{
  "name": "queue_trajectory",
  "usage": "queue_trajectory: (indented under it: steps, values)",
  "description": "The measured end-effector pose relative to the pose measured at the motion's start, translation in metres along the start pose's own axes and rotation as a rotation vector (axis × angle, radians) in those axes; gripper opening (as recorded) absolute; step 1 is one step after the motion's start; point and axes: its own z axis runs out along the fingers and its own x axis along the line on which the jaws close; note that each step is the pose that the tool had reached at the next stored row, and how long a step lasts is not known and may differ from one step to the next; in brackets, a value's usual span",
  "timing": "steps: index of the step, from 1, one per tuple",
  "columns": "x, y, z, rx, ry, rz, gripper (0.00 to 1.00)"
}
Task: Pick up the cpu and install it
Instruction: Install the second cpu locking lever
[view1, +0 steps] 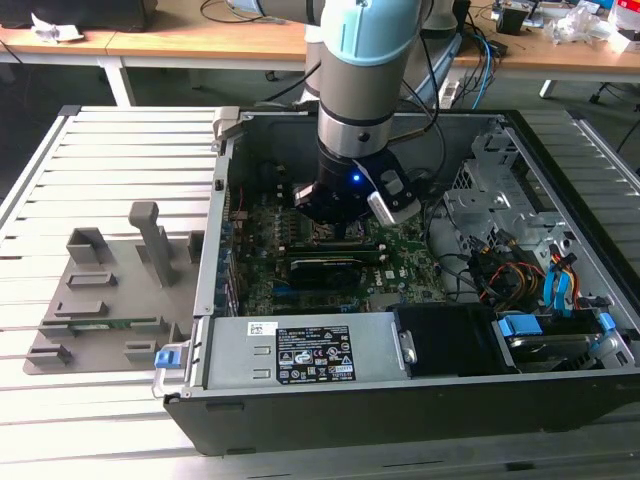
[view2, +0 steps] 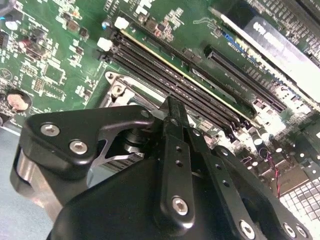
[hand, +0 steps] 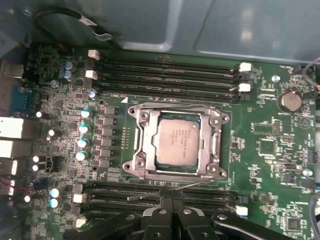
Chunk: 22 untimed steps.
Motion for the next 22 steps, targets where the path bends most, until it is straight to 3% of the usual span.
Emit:
queue_trajectory:
  steps: [11, 15, 19, 22]
  values:
    - [0.0099, -0.0006, 0.0124, -0.0008, 0.0001, 0.0, 0.11]
    - [0.0138, -0.0008, 0.02, -0.0008, 0.0, 0.0, 0.11]
    - [0.0232, 0.0008, 0.0244, -0.0008, 0.0001, 0.0, 0.11]
    - [0.0374, 0.0047, 0.0285, -0.0006, 0.0002, 0.0, 0.11]
